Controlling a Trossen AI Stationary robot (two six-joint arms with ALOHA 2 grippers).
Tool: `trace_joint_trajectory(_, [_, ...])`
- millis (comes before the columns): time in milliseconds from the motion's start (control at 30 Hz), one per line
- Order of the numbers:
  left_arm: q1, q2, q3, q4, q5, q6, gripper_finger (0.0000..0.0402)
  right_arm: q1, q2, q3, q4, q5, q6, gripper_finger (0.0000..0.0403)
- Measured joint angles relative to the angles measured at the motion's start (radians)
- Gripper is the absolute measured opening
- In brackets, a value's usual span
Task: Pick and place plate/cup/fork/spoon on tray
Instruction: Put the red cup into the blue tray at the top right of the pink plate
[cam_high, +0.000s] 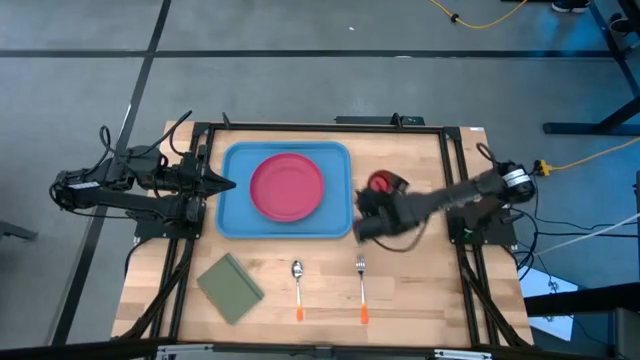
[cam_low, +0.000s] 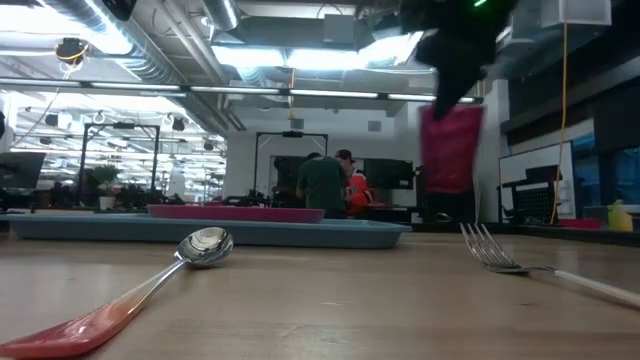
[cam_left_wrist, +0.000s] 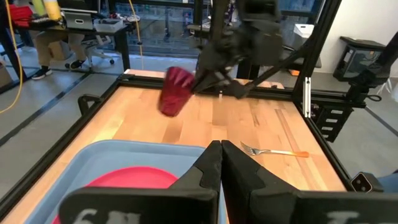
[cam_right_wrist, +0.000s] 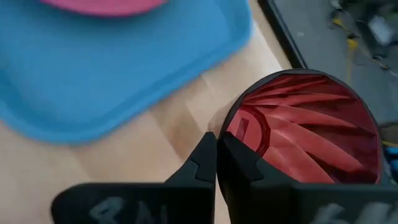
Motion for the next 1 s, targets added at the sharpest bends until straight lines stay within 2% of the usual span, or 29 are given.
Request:
trace_joint_trajectory(233, [0.000,0.000,0.000,0.000,0.000,0.000,0.0000,-0.213,0.000,0.000,0.342,-0.176,-0.500,0.0008])
trace_joint_trajectory(400, [0.000,0.000,0.000,0.000,0.000,0.000,0.0000,-0.326,0.010,0.000,0.486,-0.325,-0.698,0.0008])
trace_joint_trajectory(567, [0.000,0.000,0.000,0.000,0.000,0.000,0.0000,-0.419,0.052,0.000,0.583,-0.432,-0.804,0.0008])
trace_joint_trajectory(767, [0.000,0.000,0.000,0.000,0.000,0.000,0.0000,-0.482,0.110,0.000,0.621,-0.538,-0.852,0.0008])
trace_joint_trajectory(1000, [0.000,0.000,0.000,0.000,0.000,0.000,0.0000,-0.493,0.119,0.000,0.628,-0.567,-0.886,0.0017])
